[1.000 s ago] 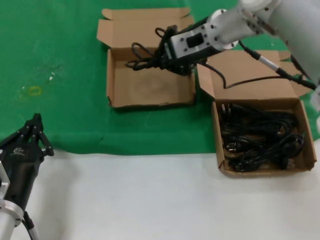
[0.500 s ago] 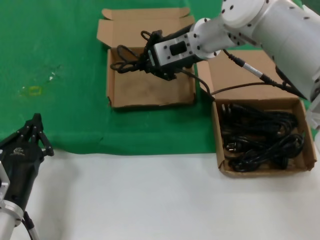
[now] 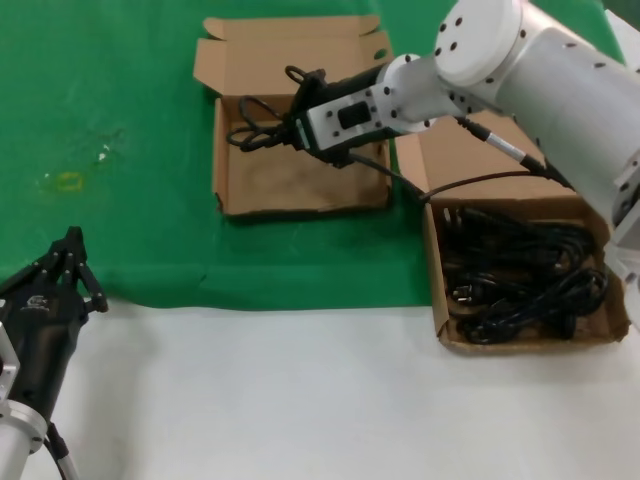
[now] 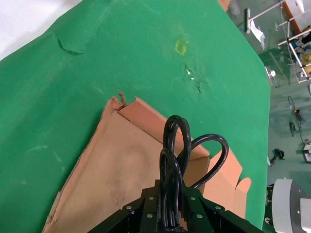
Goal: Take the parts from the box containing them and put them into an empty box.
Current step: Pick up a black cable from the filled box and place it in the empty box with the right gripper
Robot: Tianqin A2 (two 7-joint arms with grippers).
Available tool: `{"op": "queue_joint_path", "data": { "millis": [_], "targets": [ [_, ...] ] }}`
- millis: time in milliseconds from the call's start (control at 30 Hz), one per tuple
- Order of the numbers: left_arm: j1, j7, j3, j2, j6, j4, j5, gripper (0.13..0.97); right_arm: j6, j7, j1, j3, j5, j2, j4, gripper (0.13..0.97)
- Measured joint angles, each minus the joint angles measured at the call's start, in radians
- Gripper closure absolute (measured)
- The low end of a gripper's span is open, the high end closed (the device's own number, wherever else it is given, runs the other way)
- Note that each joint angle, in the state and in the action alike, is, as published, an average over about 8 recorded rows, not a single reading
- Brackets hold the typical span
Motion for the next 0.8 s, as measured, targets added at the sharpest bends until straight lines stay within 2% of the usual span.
{"op": "queue_joint_path", "data": {
  "millis": [800],
  "targets": [
    [0.000, 0.000, 0.000, 0.000, 0.000, 0.000, 0.000, 0.953, 0.069, -0.023, -0.045, 0.000, 0.004, 0.000, 0.037, 0.889]
  ]
}}
